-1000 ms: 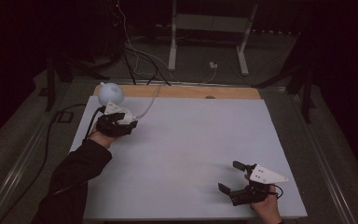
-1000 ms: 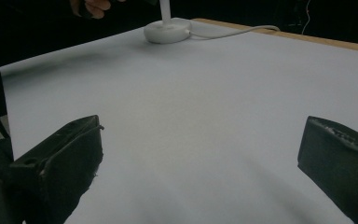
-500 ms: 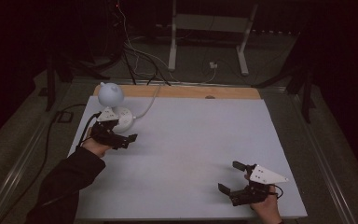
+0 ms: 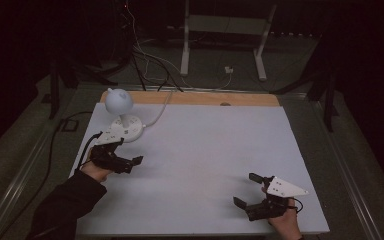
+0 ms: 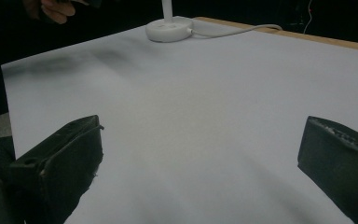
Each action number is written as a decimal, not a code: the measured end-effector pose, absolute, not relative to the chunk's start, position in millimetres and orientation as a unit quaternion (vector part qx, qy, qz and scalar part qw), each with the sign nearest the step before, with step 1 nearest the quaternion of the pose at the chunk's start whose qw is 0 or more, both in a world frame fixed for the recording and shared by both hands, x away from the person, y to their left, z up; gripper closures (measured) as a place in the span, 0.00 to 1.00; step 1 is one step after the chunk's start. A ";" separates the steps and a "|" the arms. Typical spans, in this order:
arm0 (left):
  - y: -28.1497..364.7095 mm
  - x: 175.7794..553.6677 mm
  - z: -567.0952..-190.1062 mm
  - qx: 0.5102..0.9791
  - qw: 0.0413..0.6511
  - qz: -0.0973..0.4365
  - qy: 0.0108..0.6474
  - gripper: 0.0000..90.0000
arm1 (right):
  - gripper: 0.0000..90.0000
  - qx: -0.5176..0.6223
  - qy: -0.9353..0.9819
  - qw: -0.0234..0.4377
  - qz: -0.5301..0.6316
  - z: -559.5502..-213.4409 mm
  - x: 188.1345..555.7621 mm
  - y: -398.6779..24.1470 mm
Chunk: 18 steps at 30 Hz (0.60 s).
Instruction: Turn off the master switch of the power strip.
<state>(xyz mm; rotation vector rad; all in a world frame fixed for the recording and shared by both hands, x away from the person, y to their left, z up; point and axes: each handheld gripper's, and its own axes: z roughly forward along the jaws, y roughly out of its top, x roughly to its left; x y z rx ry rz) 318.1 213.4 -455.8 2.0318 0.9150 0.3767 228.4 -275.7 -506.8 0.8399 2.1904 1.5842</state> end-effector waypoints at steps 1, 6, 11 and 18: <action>213.6 315.6 -456.1 0.814 0.427 0.151 0.365 0.00 | 0.00 0.293 0.765 0.154 0.552 -506.8 228.3 -275.5; 214.9 302.9 -458.1 0.813 0.438 0.144 0.356 0.00 | 0.00 0.292 0.765 0.156 0.552 -506.6 228.2 -275.2; 215.5 288.5 -465.4 0.811 0.449 0.139 0.348 0.00 | 0.00 0.292 0.765 0.155 0.552 -506.7 228.1 -275.3; 223.0 271.6 -477.3 0.809 0.451 0.142 0.348 0.00 | 0.00 0.292 0.765 0.155 0.553 -506.4 227.9 -275.3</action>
